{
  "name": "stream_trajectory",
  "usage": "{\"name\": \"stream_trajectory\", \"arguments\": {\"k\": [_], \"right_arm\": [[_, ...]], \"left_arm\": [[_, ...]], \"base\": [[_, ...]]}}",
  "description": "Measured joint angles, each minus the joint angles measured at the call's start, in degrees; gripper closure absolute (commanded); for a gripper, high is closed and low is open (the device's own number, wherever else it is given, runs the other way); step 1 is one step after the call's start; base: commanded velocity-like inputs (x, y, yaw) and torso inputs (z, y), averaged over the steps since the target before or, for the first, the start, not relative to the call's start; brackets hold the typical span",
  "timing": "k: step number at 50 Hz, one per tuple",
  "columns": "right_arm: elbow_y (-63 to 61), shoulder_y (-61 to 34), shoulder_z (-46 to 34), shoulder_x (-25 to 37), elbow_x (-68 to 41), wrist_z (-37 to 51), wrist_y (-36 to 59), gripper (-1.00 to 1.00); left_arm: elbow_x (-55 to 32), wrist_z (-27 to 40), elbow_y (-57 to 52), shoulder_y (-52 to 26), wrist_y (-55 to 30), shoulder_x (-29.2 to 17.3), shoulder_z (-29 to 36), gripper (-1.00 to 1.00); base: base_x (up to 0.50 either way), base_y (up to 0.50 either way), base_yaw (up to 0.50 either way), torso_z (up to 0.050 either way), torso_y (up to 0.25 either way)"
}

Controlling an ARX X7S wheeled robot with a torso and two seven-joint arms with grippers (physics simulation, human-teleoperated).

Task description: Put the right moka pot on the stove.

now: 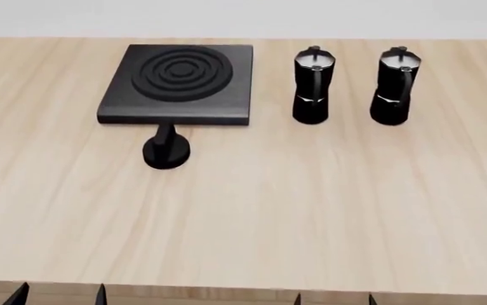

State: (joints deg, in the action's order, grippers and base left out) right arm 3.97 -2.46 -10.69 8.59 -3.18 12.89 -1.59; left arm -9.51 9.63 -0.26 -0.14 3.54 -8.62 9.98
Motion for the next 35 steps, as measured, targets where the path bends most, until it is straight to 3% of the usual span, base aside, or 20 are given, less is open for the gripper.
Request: {"name": "stream_trajectory", "arguments": {"k": [22,35], "right_arm": [[-0.1,-0.1,-0.9,0.7,-0.4,0.8,-0.1,-1.0],[0.3,-0.3,-1.1,0.9,-1.6,0.8,-0.4,-1.0]], "left_arm": [[-0.7,0.8,-0.1,0.0,0.4,-0.7,0.8,-1.0],[-1.1,1.2,0.0,0.0,0.7,-1.0,1.2,-1.0]], "base": [[0.11,0.13,0.0,0.0,0.0],[0.07,0.0,0.0,0.0,0.0]]}}
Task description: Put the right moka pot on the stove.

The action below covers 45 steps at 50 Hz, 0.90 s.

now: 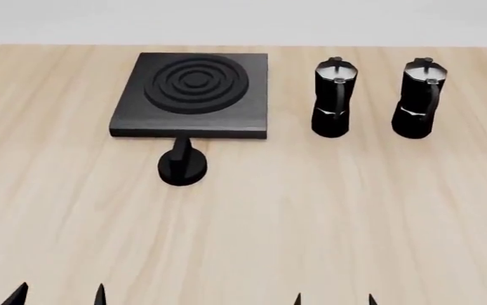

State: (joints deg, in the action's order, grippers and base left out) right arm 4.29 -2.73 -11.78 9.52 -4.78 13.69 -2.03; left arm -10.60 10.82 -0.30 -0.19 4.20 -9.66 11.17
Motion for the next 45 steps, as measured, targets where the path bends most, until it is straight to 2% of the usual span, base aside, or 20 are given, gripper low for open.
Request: {"name": "stream_trajectory", "arguments": {"k": [45], "right_arm": [[0.9,-0.7,-2.1,1.3,-0.7,0.5,-0.2,-1.0]], "left_arm": [[-1.1,1.1,0.1,-0.1,0.7,-1.2,1.5,-1.0]], "base": [[0.13,-0.03,0.0,0.0,0.0]]}}
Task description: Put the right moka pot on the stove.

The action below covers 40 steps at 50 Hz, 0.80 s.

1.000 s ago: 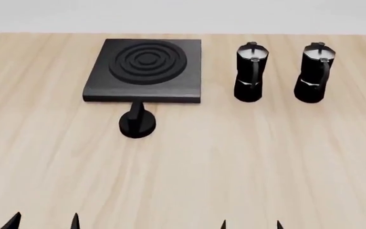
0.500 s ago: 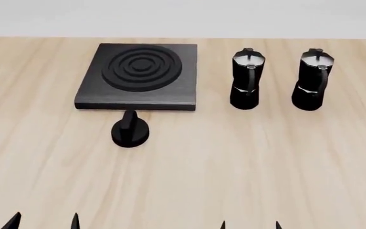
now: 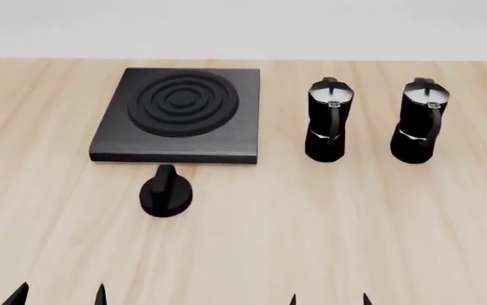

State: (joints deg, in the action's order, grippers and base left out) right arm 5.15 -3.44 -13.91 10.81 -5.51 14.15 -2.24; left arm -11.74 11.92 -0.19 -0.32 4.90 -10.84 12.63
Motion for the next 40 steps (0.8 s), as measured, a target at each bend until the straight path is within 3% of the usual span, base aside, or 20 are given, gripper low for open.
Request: {"name": "stream_trajectory", "arguments": {"k": [40], "right_arm": [[4.2,-1.9,-1.5,0.4,-0.8,0.0,-1.9,-1.0]], "left_arm": [[-0.7,1.3,-0.1,-0.1,0.2,-0.9,1.0,-1.0]], "base": [[0.17,0.0,0.0,0.0,0.0]]}}
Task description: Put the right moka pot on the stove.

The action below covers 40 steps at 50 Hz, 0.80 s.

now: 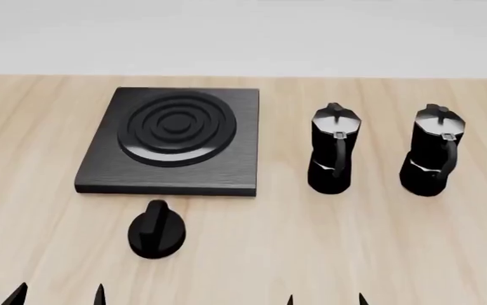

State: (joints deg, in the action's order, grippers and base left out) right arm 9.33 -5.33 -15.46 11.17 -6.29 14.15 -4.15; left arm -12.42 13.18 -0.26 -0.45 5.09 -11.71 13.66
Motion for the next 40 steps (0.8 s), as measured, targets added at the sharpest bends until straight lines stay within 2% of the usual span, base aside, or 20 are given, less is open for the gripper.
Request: {"name": "stream_trajectory", "arguments": {"k": [40], "right_arm": [[1.4,-0.4,-0.9,0.6,-0.8,0.7,-0.8,-1.0]], "left_arm": [[-0.4,1.4,0.0,-0.2,0.2,-0.7,0.9,-1.0]], "base": [[0.17,0.01,0.0,0.0,0.0]]}}
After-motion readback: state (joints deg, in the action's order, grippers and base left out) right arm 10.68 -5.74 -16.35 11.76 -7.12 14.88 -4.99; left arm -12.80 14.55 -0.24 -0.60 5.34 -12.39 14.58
